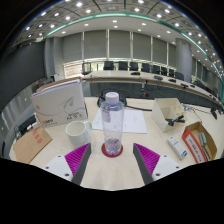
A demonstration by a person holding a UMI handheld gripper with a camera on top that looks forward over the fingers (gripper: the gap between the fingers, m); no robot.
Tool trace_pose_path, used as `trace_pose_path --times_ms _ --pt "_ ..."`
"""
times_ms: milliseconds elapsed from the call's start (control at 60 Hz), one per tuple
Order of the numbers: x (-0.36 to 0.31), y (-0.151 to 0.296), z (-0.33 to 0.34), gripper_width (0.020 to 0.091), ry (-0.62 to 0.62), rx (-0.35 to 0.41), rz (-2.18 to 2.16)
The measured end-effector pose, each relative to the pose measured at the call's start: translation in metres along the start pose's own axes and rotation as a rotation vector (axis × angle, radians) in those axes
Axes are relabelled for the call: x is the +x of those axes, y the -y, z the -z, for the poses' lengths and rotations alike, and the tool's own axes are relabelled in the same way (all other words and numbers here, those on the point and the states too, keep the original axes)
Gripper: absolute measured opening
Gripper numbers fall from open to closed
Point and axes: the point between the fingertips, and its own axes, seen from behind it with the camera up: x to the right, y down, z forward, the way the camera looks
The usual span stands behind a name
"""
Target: Pour water
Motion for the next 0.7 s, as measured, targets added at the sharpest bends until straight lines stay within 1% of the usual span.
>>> trace_pose_path --times_ms 117,267,383,450,567,700 --pt "-0.011 -0.014 0.077 0.0861 -0.091 -0.056 -0.011" --pt "-0.050 -0.027 0.167 0.0861 -0.117 -0.053 0.028" --pt "-0.077 -0.042 0.224 0.0860 -0.142 -0.073 0.012" --pt "-0.089 -0.050 0.245 0.0862 -0.145 -0.075 -0.001" --pt "-0.111 -0.049 0.271 0.0862 -0.131 -0.053 0.007" --pt "-0.117 -0.054 0.283 0.0862 -0.138 -0.054 0.025"
